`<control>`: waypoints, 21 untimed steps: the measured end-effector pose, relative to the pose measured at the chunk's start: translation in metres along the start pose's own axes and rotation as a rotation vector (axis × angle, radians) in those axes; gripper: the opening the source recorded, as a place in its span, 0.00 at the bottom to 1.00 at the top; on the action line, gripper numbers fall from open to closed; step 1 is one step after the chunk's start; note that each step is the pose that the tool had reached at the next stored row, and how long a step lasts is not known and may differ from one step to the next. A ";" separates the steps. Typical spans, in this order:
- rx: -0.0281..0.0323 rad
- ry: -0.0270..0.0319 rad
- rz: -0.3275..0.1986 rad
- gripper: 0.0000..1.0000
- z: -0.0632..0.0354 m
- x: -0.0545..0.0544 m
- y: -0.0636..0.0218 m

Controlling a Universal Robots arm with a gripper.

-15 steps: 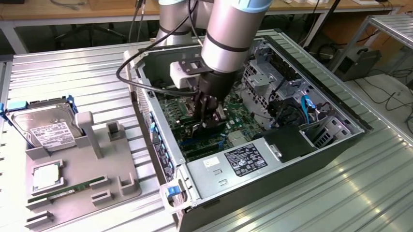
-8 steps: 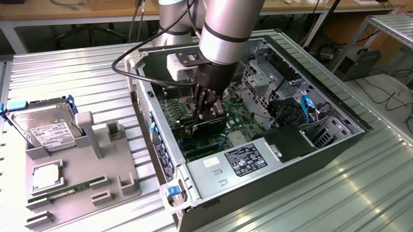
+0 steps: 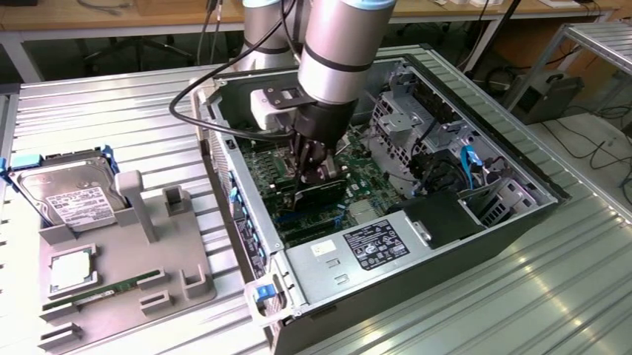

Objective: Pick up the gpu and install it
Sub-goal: 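Insert the gpu into the slot, then press down on the gpu until it lock into place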

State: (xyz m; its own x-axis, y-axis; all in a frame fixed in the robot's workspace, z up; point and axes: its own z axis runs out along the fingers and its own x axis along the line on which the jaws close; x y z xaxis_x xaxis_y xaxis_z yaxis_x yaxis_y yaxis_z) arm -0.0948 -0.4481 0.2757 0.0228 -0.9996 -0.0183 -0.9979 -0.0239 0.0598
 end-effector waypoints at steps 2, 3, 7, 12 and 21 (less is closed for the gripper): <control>-0.0001 0.0002 0.000 0.11 0.0017 0.000 -0.0001; 0.0000 0.0002 0.000 0.11 0.0026 0.000 -0.0002; -0.0002 0.0004 0.000 0.11 0.0065 0.000 -0.0004; 0.0016 -0.0028 0.000 0.11 0.0045 0.000 -0.0005; 0.0003 -0.0002 0.000 0.11 -0.0162 -0.002 0.0008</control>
State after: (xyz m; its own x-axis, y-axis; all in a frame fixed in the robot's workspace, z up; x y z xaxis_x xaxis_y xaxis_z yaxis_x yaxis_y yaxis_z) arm -0.0947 -0.4466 0.2920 0.0228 -0.9996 -0.0185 -0.9979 -0.0239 0.0595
